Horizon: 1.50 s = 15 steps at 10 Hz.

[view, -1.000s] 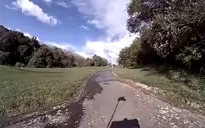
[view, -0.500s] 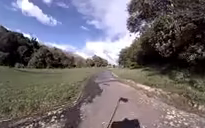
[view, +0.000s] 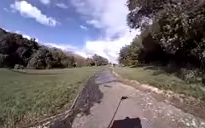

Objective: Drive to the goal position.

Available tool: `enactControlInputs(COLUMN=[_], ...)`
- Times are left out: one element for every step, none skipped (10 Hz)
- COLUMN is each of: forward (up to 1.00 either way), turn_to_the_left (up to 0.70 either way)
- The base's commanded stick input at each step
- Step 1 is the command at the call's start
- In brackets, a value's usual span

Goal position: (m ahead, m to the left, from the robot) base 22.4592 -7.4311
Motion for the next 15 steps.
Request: enactControlInputs(forward=[0.0,0.7,0.7,0.7,0.7,0.7,0.7,0.7,0.7,0.7,0.7,0.7,0.7,0.7,0.7], turn_to_the_left=[0.0,0.01,0.01,0.01,0.01,0.01,0.01,0.01,0.01,0.01,0.01,0.01,0.01,0.01,0.01])
